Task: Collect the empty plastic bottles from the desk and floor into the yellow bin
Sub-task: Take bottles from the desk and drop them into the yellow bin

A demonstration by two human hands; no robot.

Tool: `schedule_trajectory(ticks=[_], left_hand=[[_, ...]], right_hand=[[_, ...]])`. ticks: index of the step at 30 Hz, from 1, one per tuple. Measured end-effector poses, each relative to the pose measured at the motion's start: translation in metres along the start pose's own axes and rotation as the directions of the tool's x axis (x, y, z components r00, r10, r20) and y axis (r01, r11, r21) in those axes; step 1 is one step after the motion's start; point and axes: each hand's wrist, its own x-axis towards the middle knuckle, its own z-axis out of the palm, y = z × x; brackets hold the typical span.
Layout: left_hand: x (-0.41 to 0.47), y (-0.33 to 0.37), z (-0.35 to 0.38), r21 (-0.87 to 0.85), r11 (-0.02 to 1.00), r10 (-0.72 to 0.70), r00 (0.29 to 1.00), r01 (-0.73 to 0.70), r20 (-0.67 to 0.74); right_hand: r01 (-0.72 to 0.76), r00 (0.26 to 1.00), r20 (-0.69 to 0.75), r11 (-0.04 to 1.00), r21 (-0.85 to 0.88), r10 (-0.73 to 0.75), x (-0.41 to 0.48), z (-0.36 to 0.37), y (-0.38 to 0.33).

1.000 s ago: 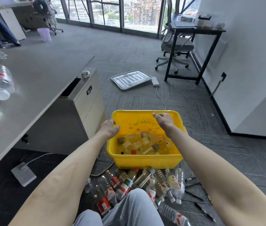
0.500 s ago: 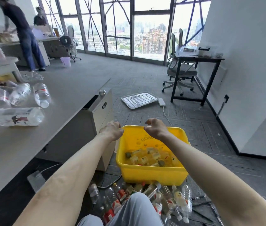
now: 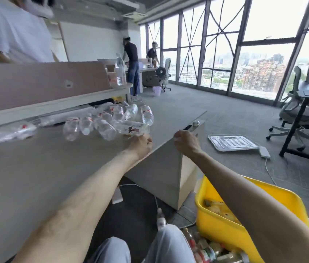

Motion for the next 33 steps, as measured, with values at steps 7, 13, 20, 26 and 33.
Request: schedule_trajectory(ticks=[7, 13, 20, 26, 33], left_hand=[[-0.062, -0.126, -0.060, 0.002, 0.955, -0.293, 0.949, 0.295, -0.118], [-0.109, -0.203, -0.095, -0.017, 0.897, -0.437, 0.880, 0.442, -0.185], [-0.143, -0.283, -0.116, -0.041, 0.842, -0.530, 0.812, 0.537, -0.245], [-0.143, -0.349, -0.128, -0.036, 0.820, -0.553, 0.775, 0.571, -0.307], [-0.110, -0.394, -0.128, -0.022, 0.842, -0.514, 0.791, 0.538, -0.333]], right_hand=[[0.197, 0.975, 0.098, 0.979, 0.054, -0.202, 0.007, 0.076, -0.108], [0.343, 0.914, 0.211, 0.938, 0.051, -0.346, -0.005, 0.145, -0.186], [0.495, 0.824, 0.299, 0.868, 0.035, -0.482, -0.006, 0.230, -0.261], [0.500, 0.866, 0.135, 0.846, -0.186, -0.482, 0.043, 0.280, -0.307], [0.482, 0.876, 0.177, 0.826, -0.293, -0.449, 0.108, 0.311, -0.340]])
